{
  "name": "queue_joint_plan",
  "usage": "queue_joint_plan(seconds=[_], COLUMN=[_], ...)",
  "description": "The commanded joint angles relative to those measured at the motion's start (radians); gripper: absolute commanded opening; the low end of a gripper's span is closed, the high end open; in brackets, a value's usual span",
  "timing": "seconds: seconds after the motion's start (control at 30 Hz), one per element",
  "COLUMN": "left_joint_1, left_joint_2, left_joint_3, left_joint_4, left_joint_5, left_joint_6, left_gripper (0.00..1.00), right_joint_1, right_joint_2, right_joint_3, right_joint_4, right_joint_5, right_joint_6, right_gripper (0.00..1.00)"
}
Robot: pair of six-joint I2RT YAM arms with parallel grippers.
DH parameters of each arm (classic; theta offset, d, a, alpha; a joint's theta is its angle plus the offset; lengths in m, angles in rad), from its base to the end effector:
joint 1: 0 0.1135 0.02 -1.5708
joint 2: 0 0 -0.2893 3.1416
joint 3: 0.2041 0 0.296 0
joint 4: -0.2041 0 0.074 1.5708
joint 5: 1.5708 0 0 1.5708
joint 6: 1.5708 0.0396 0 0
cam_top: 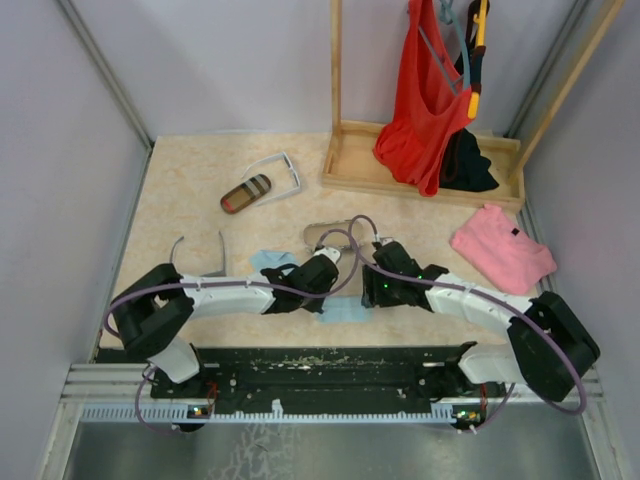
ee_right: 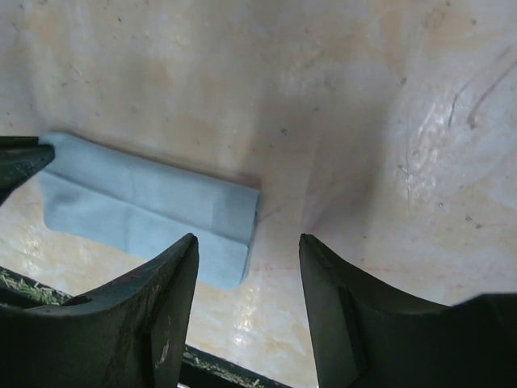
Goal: Organize the sunglasses
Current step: Pick up the glasses cleaning cloth from the center of the board.
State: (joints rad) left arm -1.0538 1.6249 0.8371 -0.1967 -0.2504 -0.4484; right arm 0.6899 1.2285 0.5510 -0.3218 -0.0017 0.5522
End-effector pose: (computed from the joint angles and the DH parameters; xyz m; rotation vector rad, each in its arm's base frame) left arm 0.1790 -0.2949 0.1456 0.6631 2.4461 -0.2887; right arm 0.1911 0.1578 0.1555 -0.1824 2.6350 0.4534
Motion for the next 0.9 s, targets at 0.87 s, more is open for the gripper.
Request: queue_joint_plan(seconds=[0.87], left_joint_1=[-0.001], left_joint_2=[0.019], left_joint_3=[-0.102], left_joint_4=[0.024], left_joint_5=[0.062], left_joint_6=[-0.007], left_gripper=[0.01], right_joint_1=[0.145], right_joint_2=[0.314], right_joint_3=[0.276], right_joint_4=[-0.17], right_joint_5=[0.2], right_joint_6=[-0.041], right_gripper=[0.36])
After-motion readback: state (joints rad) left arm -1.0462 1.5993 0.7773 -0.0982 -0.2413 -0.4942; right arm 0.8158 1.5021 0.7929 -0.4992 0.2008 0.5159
